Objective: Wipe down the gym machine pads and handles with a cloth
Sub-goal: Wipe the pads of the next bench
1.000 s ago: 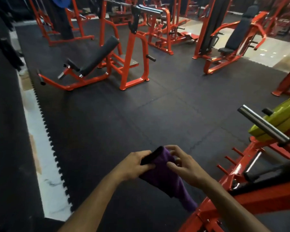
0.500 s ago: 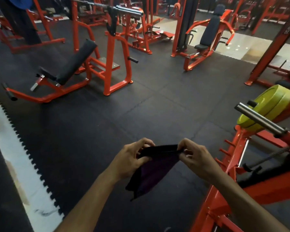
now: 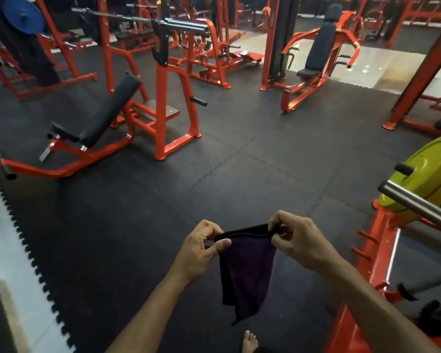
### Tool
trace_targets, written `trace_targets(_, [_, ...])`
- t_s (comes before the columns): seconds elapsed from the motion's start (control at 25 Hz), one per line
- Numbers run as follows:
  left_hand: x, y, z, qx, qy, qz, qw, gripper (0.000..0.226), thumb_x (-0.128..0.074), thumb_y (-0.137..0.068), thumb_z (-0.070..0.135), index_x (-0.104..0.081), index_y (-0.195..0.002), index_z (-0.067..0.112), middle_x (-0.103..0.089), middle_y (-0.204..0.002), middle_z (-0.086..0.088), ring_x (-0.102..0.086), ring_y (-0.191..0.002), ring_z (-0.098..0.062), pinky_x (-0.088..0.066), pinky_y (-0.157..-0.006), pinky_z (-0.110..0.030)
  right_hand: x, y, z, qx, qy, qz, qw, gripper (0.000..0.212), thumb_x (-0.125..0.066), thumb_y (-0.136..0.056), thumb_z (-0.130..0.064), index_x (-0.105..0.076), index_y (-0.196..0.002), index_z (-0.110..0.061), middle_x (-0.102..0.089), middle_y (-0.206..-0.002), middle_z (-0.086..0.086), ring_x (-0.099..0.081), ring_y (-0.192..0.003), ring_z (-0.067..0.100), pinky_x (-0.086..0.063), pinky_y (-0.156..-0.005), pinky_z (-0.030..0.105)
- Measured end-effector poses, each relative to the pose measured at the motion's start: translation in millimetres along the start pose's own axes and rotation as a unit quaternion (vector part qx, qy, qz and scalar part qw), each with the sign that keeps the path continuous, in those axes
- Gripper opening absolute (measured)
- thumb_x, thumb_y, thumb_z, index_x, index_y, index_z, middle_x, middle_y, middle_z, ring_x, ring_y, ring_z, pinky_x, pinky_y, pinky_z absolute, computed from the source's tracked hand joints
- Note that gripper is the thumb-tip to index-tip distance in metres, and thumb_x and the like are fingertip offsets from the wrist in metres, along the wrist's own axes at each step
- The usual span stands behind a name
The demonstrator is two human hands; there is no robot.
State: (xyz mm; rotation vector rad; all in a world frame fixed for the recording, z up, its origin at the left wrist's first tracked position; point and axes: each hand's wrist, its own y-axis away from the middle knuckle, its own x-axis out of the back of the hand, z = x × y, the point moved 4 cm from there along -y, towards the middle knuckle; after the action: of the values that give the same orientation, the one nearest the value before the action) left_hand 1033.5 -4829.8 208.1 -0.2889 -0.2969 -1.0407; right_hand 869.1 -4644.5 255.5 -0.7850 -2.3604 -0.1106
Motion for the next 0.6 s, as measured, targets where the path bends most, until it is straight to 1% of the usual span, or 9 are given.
trace_targets(0.08, [-4, -42, -8, 0.023, 0.025, -0.016, 0.999, 0.022, -0.075, -0.086, 0.053, -0.065, -0.09, 0.034, -0.061, -0.095, 0.014, -0.061, -0.089, -0.004, -0.049, -0.084, -0.019, 14, -30, 17, -0.004, 0.008, -0.002, 1.0, 0.025, -0.069, -0.084, 0.0, -0.067, -0.087, -0.025, -0.068, -0.078, -0.015, -0.067, -0.068, 0.009, -0.046, -0.062, 0.013])
trace_targets(0.16, [-10, -81, -11, 0.073, 0.122, -0.041, 0.989, 0.01, -0.076, -0.092, 0.035, -0.068, -0.092, 0.029, -0.065, -0.09, 0.01, -0.062, -0.087, -0.008, -0.053, -0.084, -0.027, 26, -63, 31, -0.005, 0.007, -0.005, 1.0, 0.025, -0.073, -0.085, -0.001, -0.069, -0.089, -0.026, -0.07, -0.079, -0.018, -0.068, -0.07, 0.006, -0.046, -0.064, 0.01])
trace_targets(0.24, [-14, -110, -13, 0.114, 0.194, -0.053, 0.973, 0.003, -0.07, -0.098, 0.019, -0.068, -0.096, 0.019, -0.066, -0.09, 0.0, -0.061, -0.089, -0.016, -0.054, -0.087, -0.034, 37, -99, 39, 0.005, 0.004, -0.011, 1.0, 0.028, -0.078, -0.083, -0.003, -0.068, -0.086, -0.03, -0.07, -0.079, -0.019, -0.068, -0.071, 0.004, -0.046, -0.066, 0.009])
trace_targets(0.28, [-14, -122, -16, 0.12, 0.209, -0.046, 0.969, 0.003, -0.067, -0.1, 0.016, -0.067, -0.098, 0.017, -0.066, -0.092, -0.003, -0.059, -0.091, -0.018, -0.053, -0.088, -0.036, 41, -115, 42, 0.011, 0.007, -0.016, 1.0, 0.029, -0.08, -0.082, -0.006, -0.067, -0.084, -0.031, -0.07, -0.079, -0.018, -0.069, -0.072, 0.004, -0.046, -0.066, 0.009])
trace_targets(0.36, [-12, -145, -20, 0.113, 0.228, -0.027, 0.967, 0.002, -0.065, -0.101, 0.019, -0.065, -0.1, 0.018, -0.063, -0.094, -0.003, -0.056, -0.09, -0.017, -0.048, -0.087, -0.034, 47, -144, 49, 0.025, 0.02, -0.019, 0.999, 0.025, -0.082, -0.082, -0.011, -0.067, -0.084, -0.03, -0.069, -0.08, -0.015, -0.068, -0.074, 0.007, -0.048, -0.067, 0.012])
trace_targets(0.44, [-8, -171, -19, 0.087, 0.215, -0.032, 0.972, 0.01, -0.066, -0.098, 0.023, -0.061, -0.106, 0.023, -0.06, -0.094, 0.002, -0.054, -0.088, -0.013, -0.046, -0.085, -0.029, 53, -169, 57, 0.034, 0.029, -0.015, 0.999, 0.019, -0.078, -0.087, -0.012, -0.068, -0.087, -0.028, -0.068, -0.082, -0.014, -0.067, -0.076, 0.009, -0.049, -0.069, 0.017])
trace_targets(0.48, [-5, -185, -17, 0.068, 0.182, -0.051, 0.98, 0.018, -0.068, -0.096, 0.022, -0.058, -0.112, 0.022, -0.059, -0.093, 0.006, -0.055, -0.087, -0.012, -0.047, -0.083, -0.027, 56, -182, 62, 0.035, 0.029, -0.011, 0.999, 0.018, -0.075, -0.089, -0.011, -0.069, -0.09, -0.028, -0.067, -0.085, -0.014, -0.066, -0.079, 0.01, -0.05, -0.07, 0.019])
trace_targets(0.52, [-3, -199, -16, 0.045, 0.129, -0.074, 0.988, 0.025, -0.071, -0.095, 0.02, -0.058, -0.116, 0.023, -0.061, -0.095, 0.01, -0.058, -0.088, -0.01, -0.05, -0.083, -0.026, 60, -195, 66, 0.035, 0.029, -0.007, 0.999, 0.017, -0.072, -0.091, -0.011, -0.07, -0.092, -0.028, -0.067, -0.087, -0.014, -0.066, -0.081, 0.012, -0.051, -0.072, 0.021])
trace_targets(0.6, [0, -227, -12, -0.008, 0.014, -0.097, 0.995, 0.031, -0.079, -0.09, 0.016, -0.064, -0.114, 0.029, -0.066, -0.104, 0.013, -0.065, -0.097, -0.01, -0.054, -0.086, -0.027, 68, -219, 69, 0.032, 0.034, 0.001, 0.999, 0.016, -0.071, -0.093, -0.013, -0.071, -0.093, -0.029, -0.067, -0.089, -0.015, -0.065, -0.084, 0.013, -0.052, -0.074, 0.021])
